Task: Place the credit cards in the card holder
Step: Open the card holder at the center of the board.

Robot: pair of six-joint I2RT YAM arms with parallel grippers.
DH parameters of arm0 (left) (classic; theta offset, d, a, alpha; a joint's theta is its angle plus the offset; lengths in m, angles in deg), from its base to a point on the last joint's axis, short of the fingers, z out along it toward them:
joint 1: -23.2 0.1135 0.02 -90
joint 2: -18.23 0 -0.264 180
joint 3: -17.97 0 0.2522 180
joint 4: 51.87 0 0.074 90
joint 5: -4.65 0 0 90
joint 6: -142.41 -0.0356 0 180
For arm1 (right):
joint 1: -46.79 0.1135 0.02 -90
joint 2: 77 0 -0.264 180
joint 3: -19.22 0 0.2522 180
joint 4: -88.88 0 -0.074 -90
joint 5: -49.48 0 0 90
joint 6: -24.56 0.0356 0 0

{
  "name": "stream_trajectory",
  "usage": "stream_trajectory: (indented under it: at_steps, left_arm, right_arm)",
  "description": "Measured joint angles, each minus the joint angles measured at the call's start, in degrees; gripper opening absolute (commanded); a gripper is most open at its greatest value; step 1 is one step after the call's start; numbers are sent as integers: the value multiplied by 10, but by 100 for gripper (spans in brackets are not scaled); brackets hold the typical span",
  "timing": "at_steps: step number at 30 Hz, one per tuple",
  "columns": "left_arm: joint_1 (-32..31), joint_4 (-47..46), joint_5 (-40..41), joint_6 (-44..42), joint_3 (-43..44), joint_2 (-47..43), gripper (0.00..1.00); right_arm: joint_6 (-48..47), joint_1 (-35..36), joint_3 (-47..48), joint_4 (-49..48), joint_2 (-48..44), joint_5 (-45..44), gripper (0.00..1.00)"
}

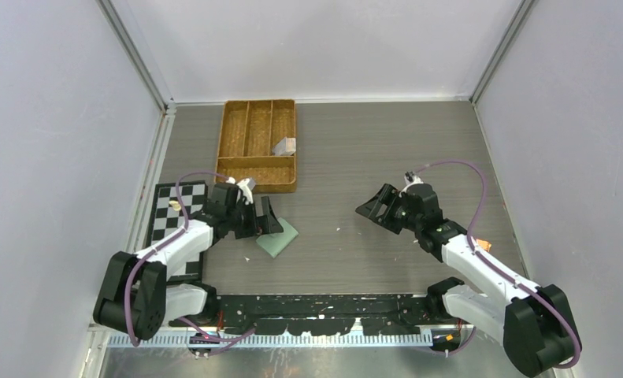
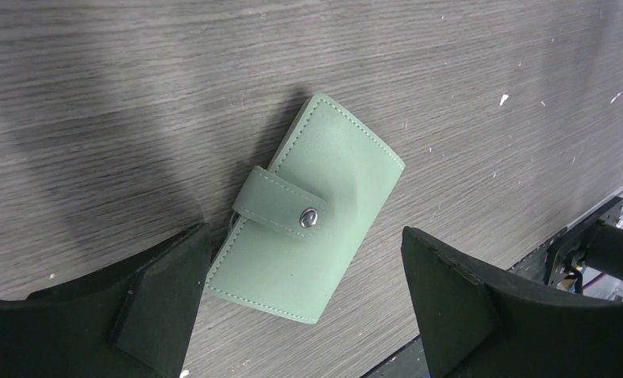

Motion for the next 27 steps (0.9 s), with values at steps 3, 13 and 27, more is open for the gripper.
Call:
stream_trajectory:
  at_steps: [3, 13, 27]
  left_arm:
    - [-9, -4, 0, 0, -2, 6, 92]
    - [-92, -95, -20, 32, -22, 26, 92]
    - [-132, -54, 71, 63, -19, -103, 93]
  right_arm:
    - [0, 5, 0, 0, 0, -1, 78]
    - [-8, 25, 0, -1, 22, 1, 71]
    - [-89, 54, 127, -15, 207, 76, 51]
